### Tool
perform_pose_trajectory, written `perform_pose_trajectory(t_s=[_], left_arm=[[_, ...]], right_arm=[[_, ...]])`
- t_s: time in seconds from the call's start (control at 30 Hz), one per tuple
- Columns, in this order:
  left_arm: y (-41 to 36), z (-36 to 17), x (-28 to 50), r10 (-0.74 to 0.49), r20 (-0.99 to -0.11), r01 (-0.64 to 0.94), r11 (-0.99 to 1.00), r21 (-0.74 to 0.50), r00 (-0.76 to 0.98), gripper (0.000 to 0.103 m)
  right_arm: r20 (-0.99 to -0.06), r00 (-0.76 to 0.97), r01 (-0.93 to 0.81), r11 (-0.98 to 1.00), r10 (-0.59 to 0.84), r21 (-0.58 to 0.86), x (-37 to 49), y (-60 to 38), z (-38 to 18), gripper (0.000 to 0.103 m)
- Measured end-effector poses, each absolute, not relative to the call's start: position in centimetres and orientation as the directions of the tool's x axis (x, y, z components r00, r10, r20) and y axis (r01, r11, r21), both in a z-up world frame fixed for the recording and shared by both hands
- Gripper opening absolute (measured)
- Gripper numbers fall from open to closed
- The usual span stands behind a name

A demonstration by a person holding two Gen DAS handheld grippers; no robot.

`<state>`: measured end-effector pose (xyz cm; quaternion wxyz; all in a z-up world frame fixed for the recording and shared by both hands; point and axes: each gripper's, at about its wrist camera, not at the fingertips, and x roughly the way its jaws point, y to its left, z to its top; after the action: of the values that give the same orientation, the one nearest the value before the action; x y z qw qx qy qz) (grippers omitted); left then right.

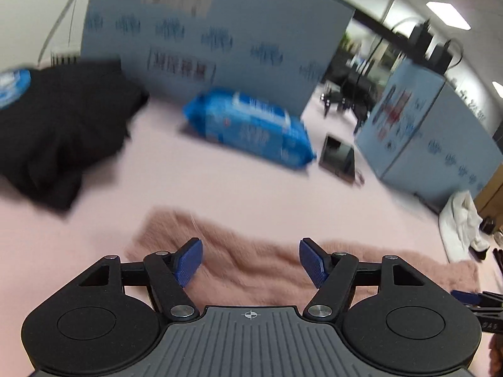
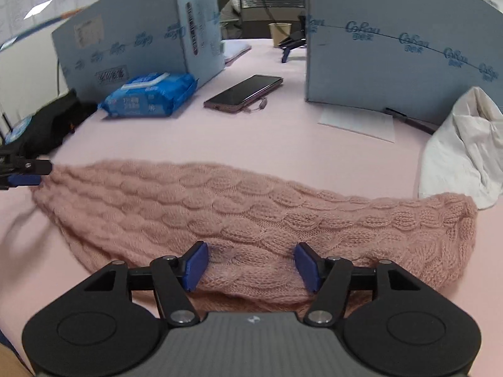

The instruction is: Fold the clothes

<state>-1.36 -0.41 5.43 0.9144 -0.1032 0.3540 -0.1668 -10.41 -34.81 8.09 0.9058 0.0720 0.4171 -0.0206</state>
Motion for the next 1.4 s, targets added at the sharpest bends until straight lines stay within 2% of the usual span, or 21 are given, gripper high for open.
perform_pose_trajectory(t_s=[0.1,0.23,0.33,0.5,0.57,0.63,0.77,0.9,1.13,1.27,1.4], left_arm=[[1.9,5.0,0.0,-0.336,-0.643,0.183,0.938,-0.294,0.689,0.073],[4.0,2.9,1.4,-0.421,-0.677,0.208,0.903,-0.376,0.604,0.073],[3.8,1.6,1.5,-0.452,-0.686,0.252,0.891,-0.378,0.57,0.073],[3.9,0.0,2.0,-0.477,-0.641,0.275,0.877,-0.395,0.601,0.072],[4.0,0.4,2.2,-0.472,-0.659,0.257,0.879,-0.401,0.585,0.059],[3.8,0.7,2.3,-0.48,-0.677,0.274,0.877,-0.395,0.558,0.017],[3.0,0.7,1.8,-0.504,-0.696,0.297,0.864,-0.407,0.512,0.016],[4.4,0.9,1.9,-0.541,-0.649,0.207,0.829,-0.52,0.536,0.015],[4.1,3.7,1.3,-0.556,-0.594,0.233,0.813,-0.533,0.581,0.015],[1.7,7.1,0.0,-0.636,-0.506,0.333,0.755,-0.565,0.583,0.015],[-2.9,9.6,-0.7,-0.721,-0.453,0.438,0.685,-0.582,0.525,0.015]], right_arm=[[-0.724,0.689,0.094,0.987,0.032,0.133,-10.7,-34.2,9.1,0.064],[-0.747,0.665,0.112,0.988,0.008,0.11,-10.5,-33.3,8.4,0.064],[-0.752,0.66,0.149,0.981,-0.005,0.125,-10.8,-33.3,7.7,0.064],[-0.752,0.659,0.163,0.981,-0.027,0.108,-11.2,-32.9,7.3,0.064],[-0.751,0.659,0.164,0.981,-0.031,0.103,-11.3,-32.8,7.3,0.064],[-0.751,0.66,0.164,0.981,-0.034,0.099,-11.4,-32.7,7.2,0.064],[-0.75,0.66,0.163,0.982,-0.039,0.093,-11.4,-32.6,7.2,0.065],[-0.751,0.66,0.155,0.984,-0.033,0.093,-11.4,-32.6,7.1,0.065],[-0.721,0.693,0.154,0.978,-0.004,0.142,-11.8,-33.4,8.2,0.065],[-0.678,0.734,0.175,0.972,-0.023,0.157,-12.5,-34.6,9.6,0.065],[-0.66,0.75,0.219,0.959,-0.047,0.181,-13.6,-37.0,10.5,0.065]])
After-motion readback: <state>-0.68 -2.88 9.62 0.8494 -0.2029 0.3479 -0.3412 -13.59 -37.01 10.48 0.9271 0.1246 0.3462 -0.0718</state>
